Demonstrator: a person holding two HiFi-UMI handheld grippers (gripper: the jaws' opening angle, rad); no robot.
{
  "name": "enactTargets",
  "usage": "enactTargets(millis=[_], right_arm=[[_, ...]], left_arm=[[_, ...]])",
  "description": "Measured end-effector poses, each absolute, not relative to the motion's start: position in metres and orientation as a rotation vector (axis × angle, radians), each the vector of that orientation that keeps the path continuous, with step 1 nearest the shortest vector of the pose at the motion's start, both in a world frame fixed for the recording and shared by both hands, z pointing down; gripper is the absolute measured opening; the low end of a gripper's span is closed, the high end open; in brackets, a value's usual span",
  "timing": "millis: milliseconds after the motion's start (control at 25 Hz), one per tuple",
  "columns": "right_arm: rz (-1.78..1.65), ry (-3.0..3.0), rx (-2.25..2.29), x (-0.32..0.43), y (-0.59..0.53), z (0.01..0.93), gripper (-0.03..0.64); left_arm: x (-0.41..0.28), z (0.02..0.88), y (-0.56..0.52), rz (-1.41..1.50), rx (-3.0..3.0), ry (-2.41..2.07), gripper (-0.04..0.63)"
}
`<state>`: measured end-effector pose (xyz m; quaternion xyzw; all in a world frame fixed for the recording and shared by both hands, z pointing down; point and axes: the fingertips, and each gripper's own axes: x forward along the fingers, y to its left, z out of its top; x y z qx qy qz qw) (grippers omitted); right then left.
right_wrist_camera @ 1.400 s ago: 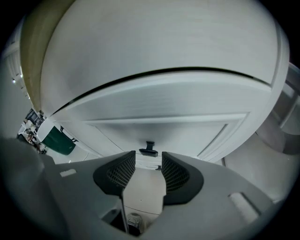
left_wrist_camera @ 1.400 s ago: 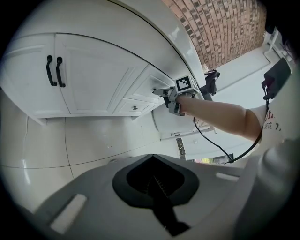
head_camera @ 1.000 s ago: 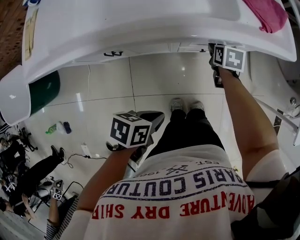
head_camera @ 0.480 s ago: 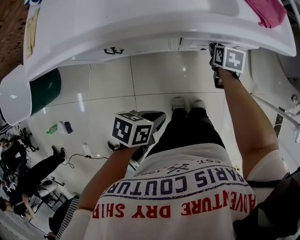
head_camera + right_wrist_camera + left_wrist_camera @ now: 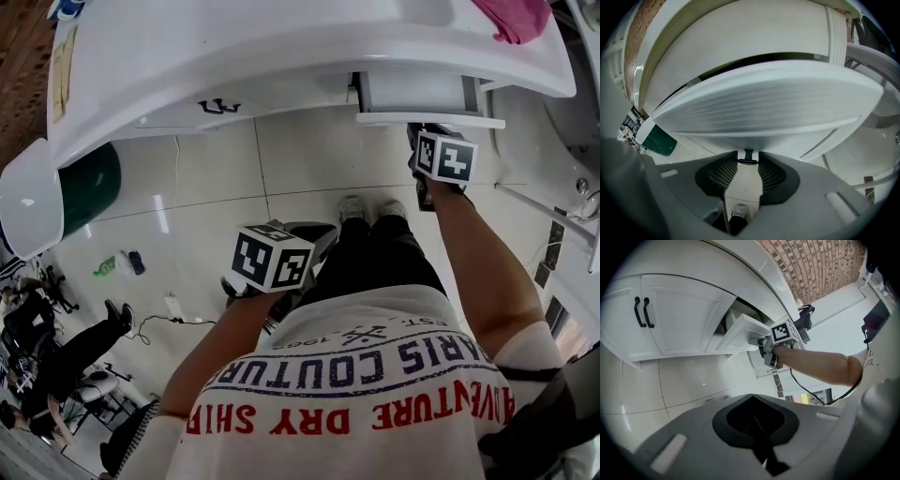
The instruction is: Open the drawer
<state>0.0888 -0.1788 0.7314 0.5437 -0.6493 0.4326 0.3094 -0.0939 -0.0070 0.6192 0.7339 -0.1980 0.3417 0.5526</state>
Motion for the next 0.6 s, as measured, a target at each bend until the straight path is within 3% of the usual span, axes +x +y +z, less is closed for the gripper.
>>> enactTargets(millis=[600], right_arm=[[1.134,-1.732,1.401,0.086,-0.119,0.735,0.143]], left_arm=[[-0.067,0.618,-0.004,0.828,1.753,-0.418,-0.005]])
